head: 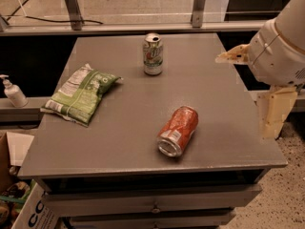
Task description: Place coke can upright
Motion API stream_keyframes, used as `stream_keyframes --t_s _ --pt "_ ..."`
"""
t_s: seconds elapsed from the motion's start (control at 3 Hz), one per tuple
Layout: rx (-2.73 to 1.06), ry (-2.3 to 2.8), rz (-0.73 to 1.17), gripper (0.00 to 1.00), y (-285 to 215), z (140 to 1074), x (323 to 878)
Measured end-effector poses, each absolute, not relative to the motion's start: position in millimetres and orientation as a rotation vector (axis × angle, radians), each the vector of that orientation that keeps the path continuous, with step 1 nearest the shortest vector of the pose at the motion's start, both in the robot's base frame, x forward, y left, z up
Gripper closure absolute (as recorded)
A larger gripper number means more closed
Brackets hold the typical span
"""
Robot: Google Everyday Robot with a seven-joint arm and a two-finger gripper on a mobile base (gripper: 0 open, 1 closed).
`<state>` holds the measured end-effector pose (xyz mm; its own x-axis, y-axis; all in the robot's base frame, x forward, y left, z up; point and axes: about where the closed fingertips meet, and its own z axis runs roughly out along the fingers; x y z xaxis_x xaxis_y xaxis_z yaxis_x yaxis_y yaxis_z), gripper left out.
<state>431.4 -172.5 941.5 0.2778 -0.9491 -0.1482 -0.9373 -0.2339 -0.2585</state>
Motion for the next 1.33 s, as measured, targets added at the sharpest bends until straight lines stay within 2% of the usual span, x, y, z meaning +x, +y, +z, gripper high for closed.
stream_keyframes --t_s 0.67,1.33 --pt "-2.519 1.444 -0.123 0.00 -147.0 919.3 436.9" --pt "-2.585 1.346 -0.164 0.00 -133.6 920.3 437.2"
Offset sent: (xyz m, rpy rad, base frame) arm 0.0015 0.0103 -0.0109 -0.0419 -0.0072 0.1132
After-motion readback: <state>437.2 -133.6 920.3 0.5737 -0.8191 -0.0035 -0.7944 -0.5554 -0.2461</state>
